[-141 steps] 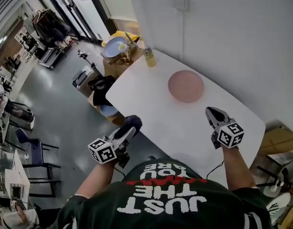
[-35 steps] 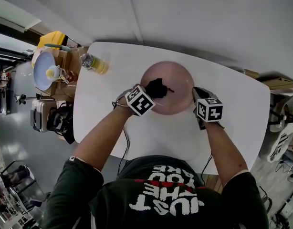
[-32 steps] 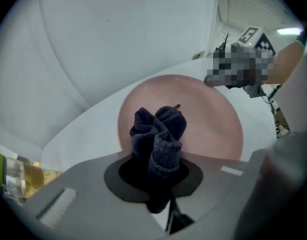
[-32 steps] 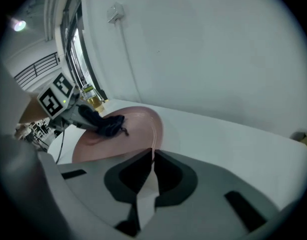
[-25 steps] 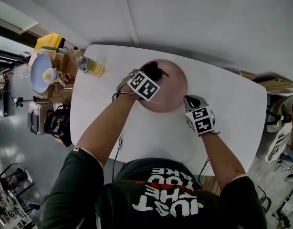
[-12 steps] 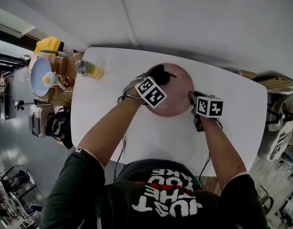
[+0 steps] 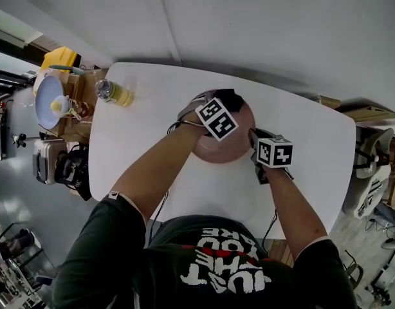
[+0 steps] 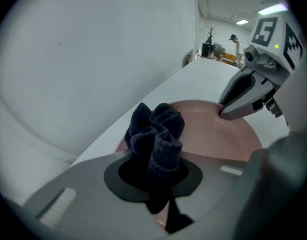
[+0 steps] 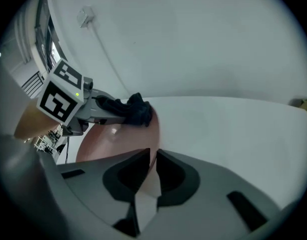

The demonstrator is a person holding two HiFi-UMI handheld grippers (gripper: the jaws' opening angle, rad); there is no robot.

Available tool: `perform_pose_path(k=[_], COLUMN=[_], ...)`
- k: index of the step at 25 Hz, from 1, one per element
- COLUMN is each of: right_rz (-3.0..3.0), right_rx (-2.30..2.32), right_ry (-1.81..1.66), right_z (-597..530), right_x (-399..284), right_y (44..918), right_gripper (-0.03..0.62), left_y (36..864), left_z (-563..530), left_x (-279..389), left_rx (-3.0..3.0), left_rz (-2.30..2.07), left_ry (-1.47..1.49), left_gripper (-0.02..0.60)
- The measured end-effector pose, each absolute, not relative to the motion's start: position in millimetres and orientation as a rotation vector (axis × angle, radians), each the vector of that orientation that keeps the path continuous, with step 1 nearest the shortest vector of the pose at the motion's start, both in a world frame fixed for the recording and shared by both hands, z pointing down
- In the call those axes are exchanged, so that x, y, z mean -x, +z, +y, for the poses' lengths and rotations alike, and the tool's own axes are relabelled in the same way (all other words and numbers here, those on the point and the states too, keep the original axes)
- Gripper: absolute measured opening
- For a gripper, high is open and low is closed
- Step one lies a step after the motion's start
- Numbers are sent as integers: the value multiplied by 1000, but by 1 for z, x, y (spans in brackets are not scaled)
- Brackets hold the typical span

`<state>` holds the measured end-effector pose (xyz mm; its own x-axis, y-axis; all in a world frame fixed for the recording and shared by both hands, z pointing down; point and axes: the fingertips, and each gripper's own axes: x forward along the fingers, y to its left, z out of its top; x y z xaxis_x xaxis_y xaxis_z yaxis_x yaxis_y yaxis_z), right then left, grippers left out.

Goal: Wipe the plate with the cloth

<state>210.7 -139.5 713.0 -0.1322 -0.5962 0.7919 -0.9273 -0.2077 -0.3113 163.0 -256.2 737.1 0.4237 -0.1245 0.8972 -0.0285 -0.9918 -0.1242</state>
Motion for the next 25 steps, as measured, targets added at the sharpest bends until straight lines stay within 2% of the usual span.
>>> perform_pose_path(k=[5, 13, 20, 25], right_rz=[-1689, -1666, -1684, -1700], right_rx=[-1840, -1945, -1946, -1935], right_ry=[1322, 1396, 1317, 1268], right_z=[-136, -131, -131, -131], right_x=[-221, -229, -229, -229], right_y=[716, 717, 717, 714], right_gripper=[12, 12, 12, 12], left_y=[737, 734, 736, 738], left_z=[-182, -68, -42, -85], left_x=[-179, -144, -85, -39], left_rx=[2424, 2317, 2336, 2368], left_rz=[-211, -653, -782, -602], left_ry=[-1500, -1407, -1586, -1757], left_gripper=[49, 49, 49, 49])
